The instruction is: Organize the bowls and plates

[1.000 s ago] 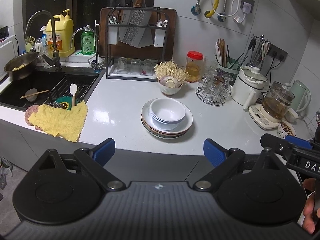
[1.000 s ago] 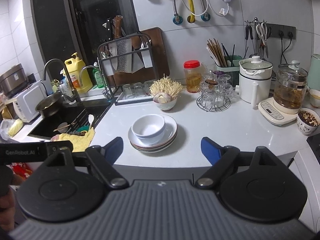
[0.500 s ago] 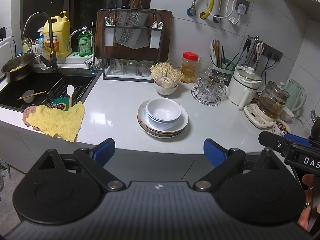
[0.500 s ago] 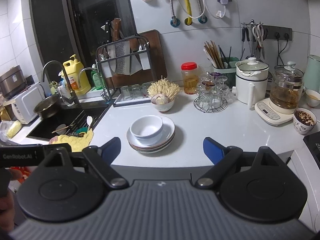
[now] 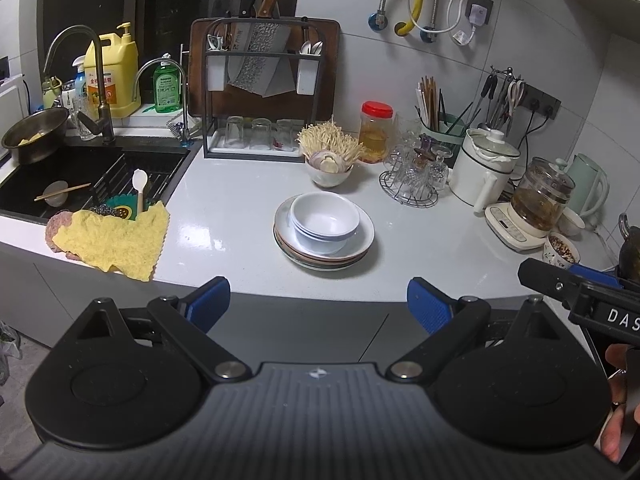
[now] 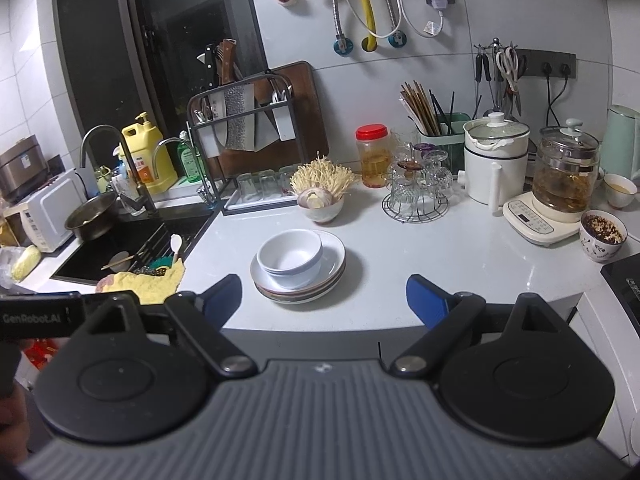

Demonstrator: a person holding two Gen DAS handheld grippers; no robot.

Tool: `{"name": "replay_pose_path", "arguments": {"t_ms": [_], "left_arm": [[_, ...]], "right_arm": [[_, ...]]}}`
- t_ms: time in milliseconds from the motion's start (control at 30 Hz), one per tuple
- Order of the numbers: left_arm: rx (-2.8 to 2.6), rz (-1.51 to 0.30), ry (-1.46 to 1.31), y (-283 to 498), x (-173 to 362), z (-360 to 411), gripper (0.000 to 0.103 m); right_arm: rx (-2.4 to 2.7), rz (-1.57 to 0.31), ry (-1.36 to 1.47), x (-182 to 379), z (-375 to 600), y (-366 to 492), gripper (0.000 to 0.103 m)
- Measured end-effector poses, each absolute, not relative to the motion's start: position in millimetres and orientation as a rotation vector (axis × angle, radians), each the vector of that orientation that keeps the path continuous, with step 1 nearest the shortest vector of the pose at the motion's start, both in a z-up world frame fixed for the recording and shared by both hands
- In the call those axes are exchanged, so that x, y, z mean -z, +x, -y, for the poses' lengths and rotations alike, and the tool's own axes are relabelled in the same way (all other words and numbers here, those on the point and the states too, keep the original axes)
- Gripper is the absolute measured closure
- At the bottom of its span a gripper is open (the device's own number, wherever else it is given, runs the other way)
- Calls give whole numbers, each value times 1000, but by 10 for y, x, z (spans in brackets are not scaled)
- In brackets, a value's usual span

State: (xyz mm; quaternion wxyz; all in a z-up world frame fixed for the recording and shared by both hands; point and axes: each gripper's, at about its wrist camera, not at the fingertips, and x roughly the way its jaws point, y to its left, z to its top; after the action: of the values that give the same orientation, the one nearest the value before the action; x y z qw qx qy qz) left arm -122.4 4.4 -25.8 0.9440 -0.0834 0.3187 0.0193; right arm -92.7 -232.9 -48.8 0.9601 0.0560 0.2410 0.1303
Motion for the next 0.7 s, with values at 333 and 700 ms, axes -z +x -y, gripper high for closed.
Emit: {"name": "replay_pose_path", "arguments": {"t_ms": [333, 700], "left_arm": [[-52, -655, -160, -1304, 290, -44, 6], [-51, -655, -163, -1333, 302, -27, 6]], "right_arm": [[-267, -499, 106, 524, 2289, -1007, 12], [-257, -500, 109, 539, 2322, -1042, 12]]}}
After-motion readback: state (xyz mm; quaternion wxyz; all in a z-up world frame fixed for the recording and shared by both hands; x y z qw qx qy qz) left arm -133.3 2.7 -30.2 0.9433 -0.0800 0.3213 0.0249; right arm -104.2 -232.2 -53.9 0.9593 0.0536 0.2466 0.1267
